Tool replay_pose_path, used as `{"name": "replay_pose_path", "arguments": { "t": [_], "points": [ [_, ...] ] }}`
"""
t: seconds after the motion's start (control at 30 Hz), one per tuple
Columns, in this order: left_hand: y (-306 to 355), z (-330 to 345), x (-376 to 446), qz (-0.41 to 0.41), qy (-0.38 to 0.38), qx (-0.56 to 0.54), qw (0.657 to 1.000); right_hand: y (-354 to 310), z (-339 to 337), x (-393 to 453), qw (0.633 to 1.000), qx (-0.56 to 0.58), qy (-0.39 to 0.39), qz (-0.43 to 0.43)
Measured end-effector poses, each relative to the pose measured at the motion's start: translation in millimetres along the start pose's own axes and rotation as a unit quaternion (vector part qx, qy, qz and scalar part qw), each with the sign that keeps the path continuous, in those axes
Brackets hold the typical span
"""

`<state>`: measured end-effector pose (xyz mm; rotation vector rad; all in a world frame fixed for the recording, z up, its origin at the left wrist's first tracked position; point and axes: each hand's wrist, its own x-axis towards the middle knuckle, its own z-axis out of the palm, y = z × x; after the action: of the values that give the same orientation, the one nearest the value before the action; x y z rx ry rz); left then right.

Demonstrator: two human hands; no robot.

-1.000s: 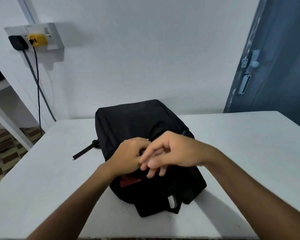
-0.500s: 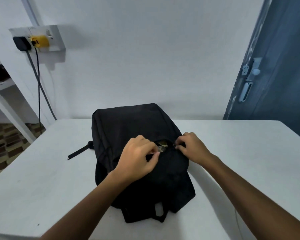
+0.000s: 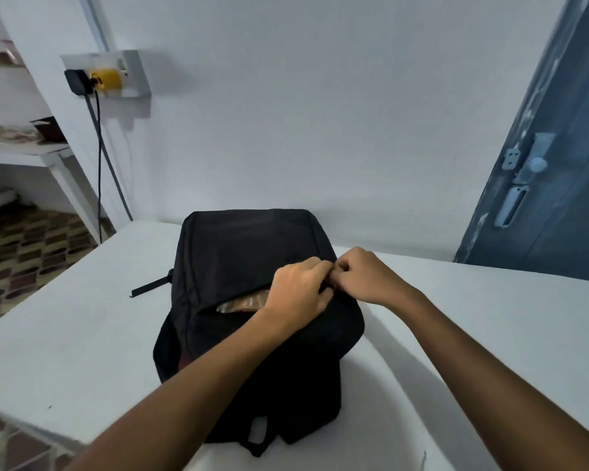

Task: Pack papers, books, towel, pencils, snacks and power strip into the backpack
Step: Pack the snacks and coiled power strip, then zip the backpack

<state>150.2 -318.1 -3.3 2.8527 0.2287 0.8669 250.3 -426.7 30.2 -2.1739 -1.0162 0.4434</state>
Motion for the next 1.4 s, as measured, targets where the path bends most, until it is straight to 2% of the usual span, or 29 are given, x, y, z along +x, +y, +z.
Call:
{"name": "replay_pose_path", "arguments": {
  "t": [0.13,0.33,0.4,0.53,0.67,0.73,0.87,1.0,1.17,1.3,1.4],
  "points": [
    [-4.8,5.5,0.6,-0.002,-0.012,-0.032,0.999,11.6,-4.8,5.7,0.999,0.026,-0.038,-0.015],
    [-9.9,4.7,-2.7,0.0,-0.012,-0.041,0.999,20.8,-5.6,2.1,0.993,0.081,-0.036,-0.081],
    [-4.2,1.5,-4.3,-0.049,-0.006,-0.074,0.996,24.5,-5.3,3.8,0.992,0.065,-0.015,-0.105],
    [5.7,-7.6,1.5,-0.187,0.009,-0.152,0.97,25.1,7.4,5.7,0.992,-0.031,-0.031,-0.12],
    [9.2,-10.3,4.6,-0.239,-0.01,-0.173,0.955,27.6,9.4,9.1,0.986,-0.046,0.001,-0.162],
    [13.2,-8.9,2.9,-0.248,-0.015,-0.157,0.956,30.6,6.8,10.4,0.976,-0.086,-0.01,-0.2],
    [17.0,-12.7,-7.3,-0.245,-0.035,-0.042,0.968,36.7,2.5,15.1,0.945,-0.204,-0.023,-0.253],
    [-8.0,-40.8,-22.2,-0.28,-0.084,0.012,0.956,40.4,-1.8,23.1,0.939,-0.237,-0.04,-0.247],
    [-32.8,-67.8,-41.2,-0.297,-0.136,0.002,0.945,22.1,9.7,31.5,0.931,-0.274,-0.102,-0.22],
    [-27.4,-61.2,-54.2,-0.235,-0.056,0.074,0.968,14.2,6.3,35.5,0.939,-0.271,-0.122,-0.173],
    [-28.9,-46.4,-63.8,-0.196,0.004,0.058,0.979,3.8,7.1,29.0,0.933,-0.295,-0.106,-0.179]
  ]
}}
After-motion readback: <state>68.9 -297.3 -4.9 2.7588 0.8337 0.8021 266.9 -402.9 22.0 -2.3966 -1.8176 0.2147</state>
